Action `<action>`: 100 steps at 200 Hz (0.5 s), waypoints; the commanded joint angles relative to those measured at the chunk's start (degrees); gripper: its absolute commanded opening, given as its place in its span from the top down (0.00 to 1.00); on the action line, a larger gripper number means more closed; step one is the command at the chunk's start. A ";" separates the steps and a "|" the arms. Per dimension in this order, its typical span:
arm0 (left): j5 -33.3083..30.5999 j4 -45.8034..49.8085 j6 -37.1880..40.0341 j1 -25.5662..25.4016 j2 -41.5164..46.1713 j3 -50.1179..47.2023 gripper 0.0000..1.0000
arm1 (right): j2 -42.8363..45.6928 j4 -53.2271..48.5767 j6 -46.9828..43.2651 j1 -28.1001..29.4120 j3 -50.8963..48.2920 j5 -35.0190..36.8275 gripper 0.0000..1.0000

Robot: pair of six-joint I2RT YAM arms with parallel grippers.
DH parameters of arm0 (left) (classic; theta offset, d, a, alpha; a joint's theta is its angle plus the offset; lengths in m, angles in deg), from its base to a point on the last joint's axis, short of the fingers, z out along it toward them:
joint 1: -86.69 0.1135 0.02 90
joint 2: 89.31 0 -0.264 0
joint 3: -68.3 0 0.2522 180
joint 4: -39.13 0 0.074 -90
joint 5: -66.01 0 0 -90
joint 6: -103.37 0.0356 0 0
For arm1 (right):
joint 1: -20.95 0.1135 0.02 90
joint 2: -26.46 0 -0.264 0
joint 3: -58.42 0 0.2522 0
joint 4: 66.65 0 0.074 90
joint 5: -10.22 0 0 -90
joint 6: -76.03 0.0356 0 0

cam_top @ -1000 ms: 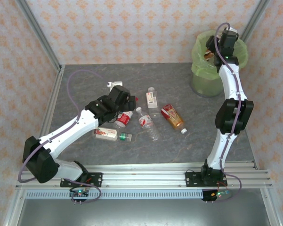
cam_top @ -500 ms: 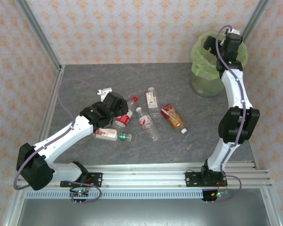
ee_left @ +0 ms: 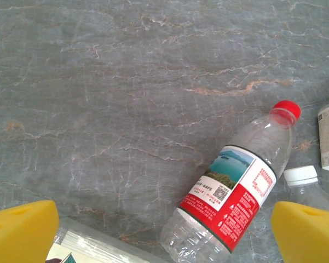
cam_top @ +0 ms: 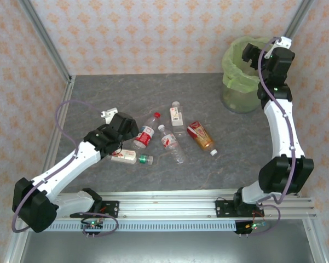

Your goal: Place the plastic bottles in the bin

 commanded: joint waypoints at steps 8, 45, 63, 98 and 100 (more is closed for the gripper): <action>-2.47 3.41 -1.44 0.80 2.27 -1.32 0.00 | 6.14 -1.55 4.16 0.53 -4.96 -2.96 0.01; 0.22 7.81 -0.98 2.87 3.22 -0.63 0.00 | 14.08 4.95 8.10 1.37 -18.04 -5.52 0.01; 3.25 9.83 -0.24 4.84 3.95 -0.60 0.00 | 16.53 5.84 8.09 1.55 -21.50 -6.10 0.01; 3.73 14.78 1.03 6.13 5.31 -0.18 0.00 | 22.09 8.63 7.86 1.97 -26.90 -9.51 0.01; 3.79 15.10 1.09 6.18 5.32 -0.14 0.00 | 22.46 8.85 7.78 1.98 -27.34 -9.89 0.01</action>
